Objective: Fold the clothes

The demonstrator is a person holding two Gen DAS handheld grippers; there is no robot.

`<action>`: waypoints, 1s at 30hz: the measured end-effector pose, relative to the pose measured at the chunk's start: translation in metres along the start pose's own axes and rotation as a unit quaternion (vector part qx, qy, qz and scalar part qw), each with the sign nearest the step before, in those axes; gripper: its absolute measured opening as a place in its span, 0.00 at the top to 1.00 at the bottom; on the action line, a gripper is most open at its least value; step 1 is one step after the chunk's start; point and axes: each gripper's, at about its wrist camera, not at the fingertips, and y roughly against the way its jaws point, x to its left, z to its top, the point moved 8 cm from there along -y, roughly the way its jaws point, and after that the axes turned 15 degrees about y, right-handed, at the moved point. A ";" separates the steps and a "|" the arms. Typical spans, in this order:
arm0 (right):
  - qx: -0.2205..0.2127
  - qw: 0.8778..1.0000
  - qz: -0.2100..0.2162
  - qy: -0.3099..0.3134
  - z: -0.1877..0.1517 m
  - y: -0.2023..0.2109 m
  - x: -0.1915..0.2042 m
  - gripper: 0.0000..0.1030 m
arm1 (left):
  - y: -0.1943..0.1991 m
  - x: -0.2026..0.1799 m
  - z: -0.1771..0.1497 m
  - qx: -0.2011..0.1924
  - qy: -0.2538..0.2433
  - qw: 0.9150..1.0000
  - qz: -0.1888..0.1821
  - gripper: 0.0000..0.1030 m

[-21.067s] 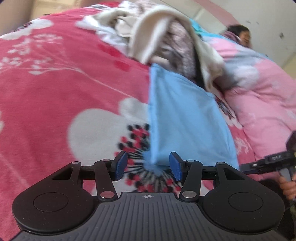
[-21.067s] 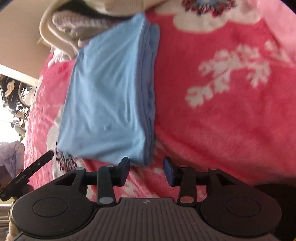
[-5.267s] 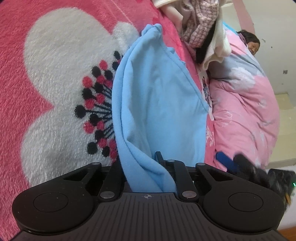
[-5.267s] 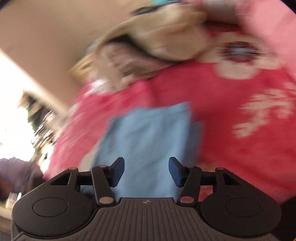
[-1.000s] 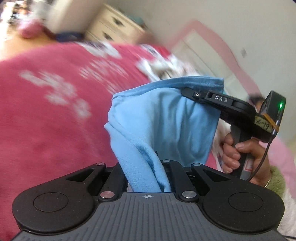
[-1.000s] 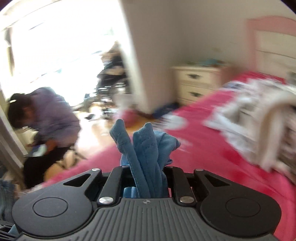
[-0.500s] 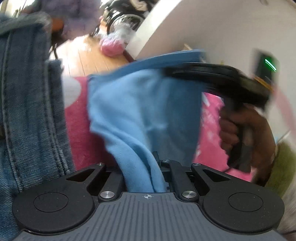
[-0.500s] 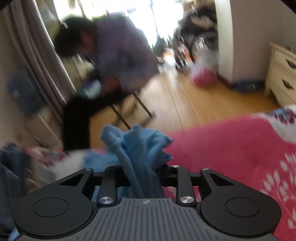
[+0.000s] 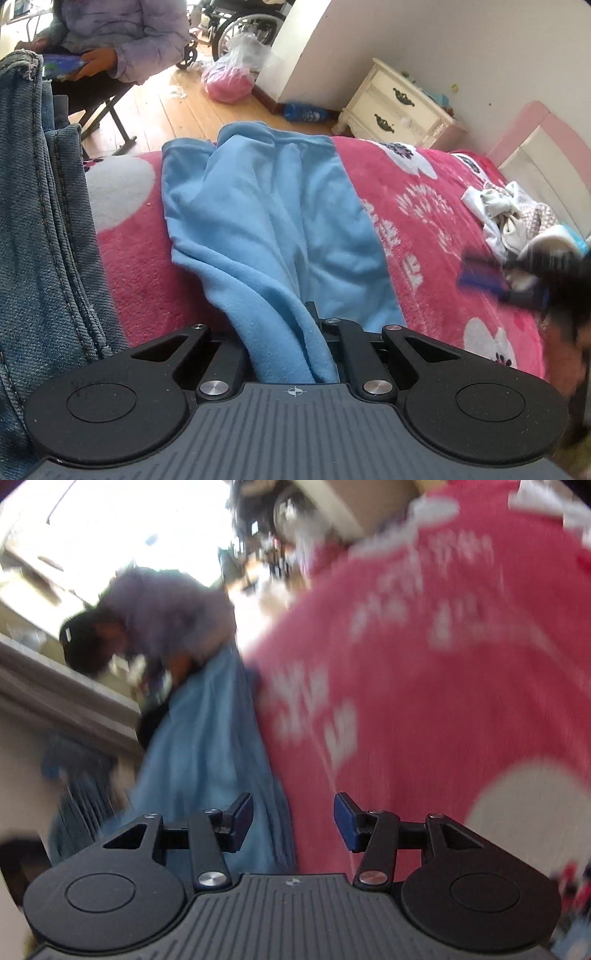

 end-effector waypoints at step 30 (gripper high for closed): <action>-0.096 0.991 0.083 0.047 0.231 0.004 0.116 0.90 | 0.011 -0.015 0.160 0.041 0.232 0.961 -0.142 0.96</action>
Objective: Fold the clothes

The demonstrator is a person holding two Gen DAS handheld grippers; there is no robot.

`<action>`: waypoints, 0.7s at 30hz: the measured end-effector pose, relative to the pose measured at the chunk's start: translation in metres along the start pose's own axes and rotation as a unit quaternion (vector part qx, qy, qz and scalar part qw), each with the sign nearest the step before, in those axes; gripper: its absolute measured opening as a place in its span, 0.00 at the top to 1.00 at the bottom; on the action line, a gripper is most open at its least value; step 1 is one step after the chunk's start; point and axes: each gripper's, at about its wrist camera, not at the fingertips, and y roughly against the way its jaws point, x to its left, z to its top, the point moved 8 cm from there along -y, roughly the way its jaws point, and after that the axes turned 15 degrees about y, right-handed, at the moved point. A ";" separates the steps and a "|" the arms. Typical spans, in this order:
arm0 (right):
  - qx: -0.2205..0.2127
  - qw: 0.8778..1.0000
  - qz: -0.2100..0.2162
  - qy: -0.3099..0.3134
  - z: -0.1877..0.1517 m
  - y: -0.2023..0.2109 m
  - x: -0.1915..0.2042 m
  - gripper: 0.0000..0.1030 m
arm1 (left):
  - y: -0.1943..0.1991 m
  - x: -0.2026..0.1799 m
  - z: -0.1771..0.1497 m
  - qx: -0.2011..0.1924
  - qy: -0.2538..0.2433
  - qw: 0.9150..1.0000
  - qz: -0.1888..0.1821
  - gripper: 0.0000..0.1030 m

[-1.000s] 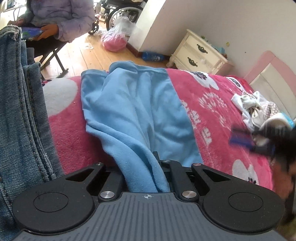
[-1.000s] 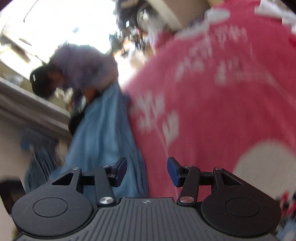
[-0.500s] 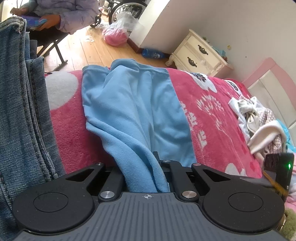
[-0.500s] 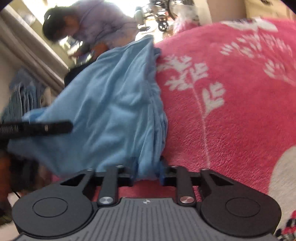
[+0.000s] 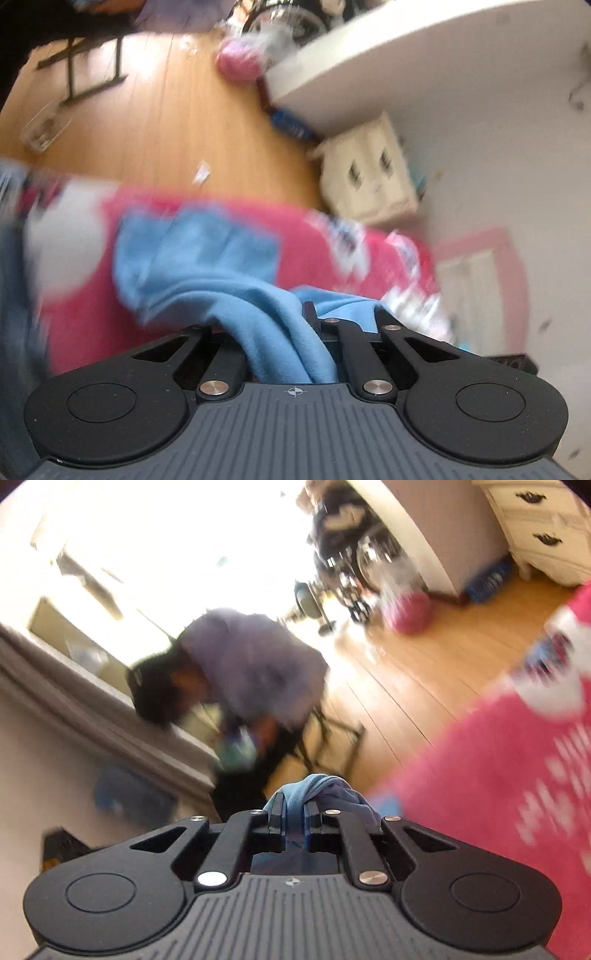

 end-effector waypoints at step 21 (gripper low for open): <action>0.108 0.992 -0.059 -0.040 -0.249 0.026 -0.068 0.90 | -0.009 0.063 -0.107 -0.004 -0.099 0.985 0.139 0.96</action>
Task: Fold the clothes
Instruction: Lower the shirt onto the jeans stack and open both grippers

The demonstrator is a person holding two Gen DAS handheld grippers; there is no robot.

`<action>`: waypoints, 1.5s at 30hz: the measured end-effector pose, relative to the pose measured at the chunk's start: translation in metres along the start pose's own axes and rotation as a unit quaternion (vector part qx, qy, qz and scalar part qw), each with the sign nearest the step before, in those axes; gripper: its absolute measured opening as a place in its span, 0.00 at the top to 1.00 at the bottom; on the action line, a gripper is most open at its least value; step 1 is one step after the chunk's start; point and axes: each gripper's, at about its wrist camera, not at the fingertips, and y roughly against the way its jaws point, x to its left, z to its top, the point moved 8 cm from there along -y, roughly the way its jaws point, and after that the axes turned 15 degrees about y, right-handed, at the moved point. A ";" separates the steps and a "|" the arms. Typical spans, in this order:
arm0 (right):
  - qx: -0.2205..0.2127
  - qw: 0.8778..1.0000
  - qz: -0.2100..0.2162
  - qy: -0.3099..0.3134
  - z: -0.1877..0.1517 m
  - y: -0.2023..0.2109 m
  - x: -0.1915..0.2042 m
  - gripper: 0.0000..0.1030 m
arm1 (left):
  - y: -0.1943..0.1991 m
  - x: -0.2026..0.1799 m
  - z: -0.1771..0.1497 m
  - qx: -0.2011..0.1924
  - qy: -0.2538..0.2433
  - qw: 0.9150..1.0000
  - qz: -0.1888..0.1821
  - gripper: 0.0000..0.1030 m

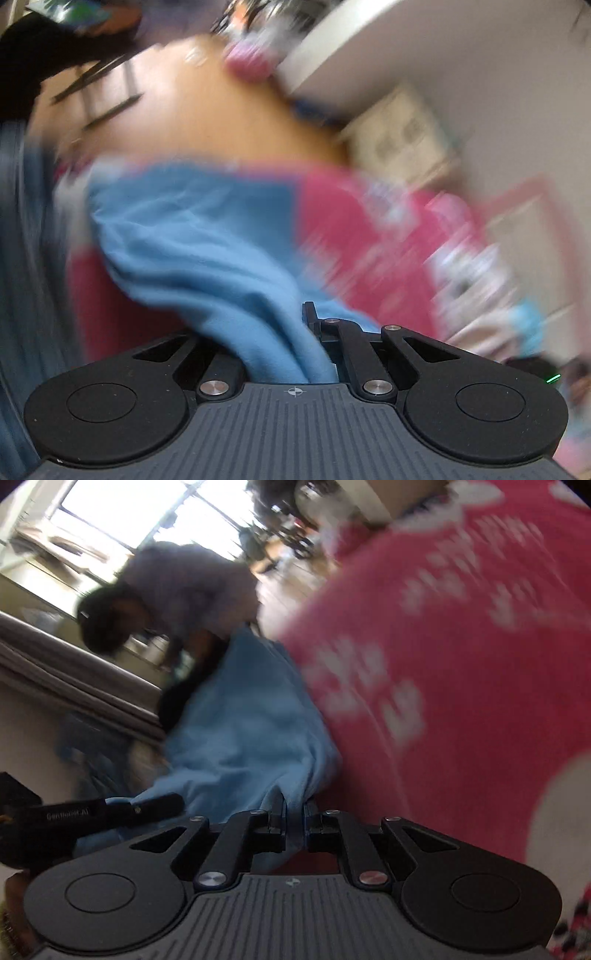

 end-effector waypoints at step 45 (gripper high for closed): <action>0.065 0.956 0.082 0.273 -0.049 -0.050 0.111 0.79 | 0.043 0.016 -0.133 0.088 -0.394 0.912 0.069 0.51</action>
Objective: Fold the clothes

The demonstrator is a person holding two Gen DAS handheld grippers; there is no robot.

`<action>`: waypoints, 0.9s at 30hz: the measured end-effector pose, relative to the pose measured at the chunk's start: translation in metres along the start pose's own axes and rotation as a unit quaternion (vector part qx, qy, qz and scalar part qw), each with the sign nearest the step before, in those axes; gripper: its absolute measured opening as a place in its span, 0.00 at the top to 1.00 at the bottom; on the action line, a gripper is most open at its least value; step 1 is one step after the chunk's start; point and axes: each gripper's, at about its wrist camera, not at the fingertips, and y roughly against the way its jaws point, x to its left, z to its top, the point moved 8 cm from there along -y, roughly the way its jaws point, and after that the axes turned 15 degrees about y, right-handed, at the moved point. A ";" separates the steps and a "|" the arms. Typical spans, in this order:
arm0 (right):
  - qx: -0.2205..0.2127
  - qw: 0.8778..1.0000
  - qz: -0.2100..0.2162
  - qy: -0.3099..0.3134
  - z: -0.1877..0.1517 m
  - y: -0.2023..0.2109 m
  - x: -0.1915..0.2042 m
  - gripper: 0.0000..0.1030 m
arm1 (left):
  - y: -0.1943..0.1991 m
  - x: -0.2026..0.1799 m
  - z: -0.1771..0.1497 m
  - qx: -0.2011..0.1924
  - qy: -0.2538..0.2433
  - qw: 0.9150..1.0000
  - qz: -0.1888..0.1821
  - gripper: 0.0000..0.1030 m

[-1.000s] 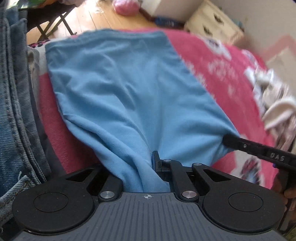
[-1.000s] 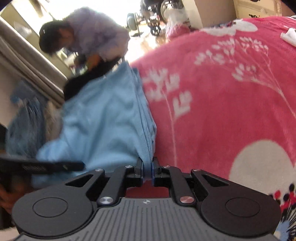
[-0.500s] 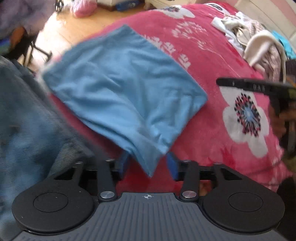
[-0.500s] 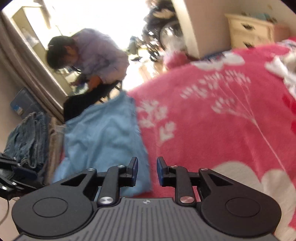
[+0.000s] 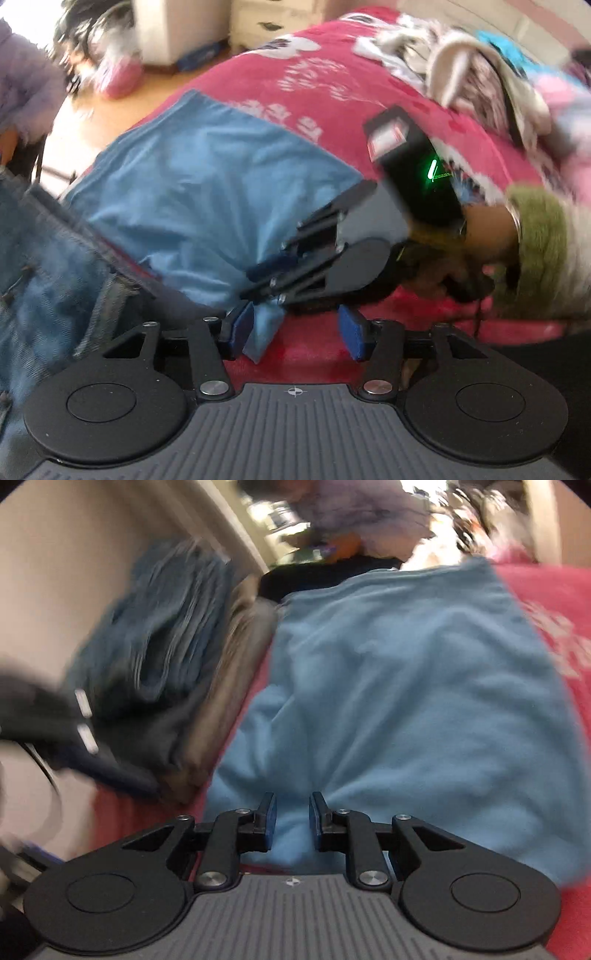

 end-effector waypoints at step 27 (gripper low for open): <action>0.023 0.994 -0.013 0.107 0.140 -0.103 -0.016 0.78 | -0.092 0.006 -0.005 -0.103 -0.037 0.990 0.083 0.45</action>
